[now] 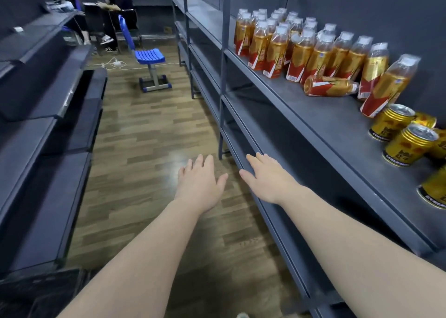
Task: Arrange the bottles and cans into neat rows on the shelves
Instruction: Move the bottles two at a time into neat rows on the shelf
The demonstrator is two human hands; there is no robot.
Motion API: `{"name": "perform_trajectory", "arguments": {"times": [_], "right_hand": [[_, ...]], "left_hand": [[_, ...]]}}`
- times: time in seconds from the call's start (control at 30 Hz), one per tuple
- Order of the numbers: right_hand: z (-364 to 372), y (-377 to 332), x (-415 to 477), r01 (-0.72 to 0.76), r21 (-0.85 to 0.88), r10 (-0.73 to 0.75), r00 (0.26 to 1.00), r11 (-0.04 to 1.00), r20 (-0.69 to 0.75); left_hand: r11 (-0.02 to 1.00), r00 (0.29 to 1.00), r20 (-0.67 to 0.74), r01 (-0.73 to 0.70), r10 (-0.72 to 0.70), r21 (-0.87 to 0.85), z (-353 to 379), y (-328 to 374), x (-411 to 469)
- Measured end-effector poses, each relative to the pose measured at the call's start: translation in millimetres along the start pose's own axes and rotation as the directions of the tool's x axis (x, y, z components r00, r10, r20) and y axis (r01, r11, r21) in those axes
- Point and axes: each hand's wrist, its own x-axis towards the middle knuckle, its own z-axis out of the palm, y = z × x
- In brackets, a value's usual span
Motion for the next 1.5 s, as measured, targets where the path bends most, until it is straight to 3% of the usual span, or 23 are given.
{"name": "perform_trajectory", "arguments": {"times": [0.6, 0.83, 1.03, 1.27, 1.5], "right_hand": [[-81.7, 44.4, 206.3, 0.071, 0.026, -0.070, 0.997, 0.997, -0.038], [-100.5, 61.4, 260.0, 0.036, 0.029, -0.033, 0.995, 0.999, -0.098], [-121.2, 85.7, 301.0, -0.072, 0.058, 0.083, 0.968, 0.996, -0.236], [-152.0, 102.6, 332.0, -0.271, 0.126, 0.298, 0.880, 0.954, -0.370], [-166.0, 124.9, 329.1, -0.432, 0.251, 0.496, 0.686, 0.866, -0.532]], "left_hand": [[0.997, 0.999, -0.045, 0.015, -0.011, 0.082, -37.9, 24.4, 209.7], [0.992, 0.994, -0.050, -0.098, 0.102, 0.077, -37.3, 36.3, 288.8], [0.964, 0.964, -0.017, -0.264, 0.265, 0.044, -31.8, 55.0, 371.9], [0.876, 0.877, -0.021, -0.481, 0.480, -0.035, -43.6, 78.8, 450.1], [0.695, 0.720, -0.083, -0.689, 0.689, -0.204, -42.1, 120.4, 486.2]]}}
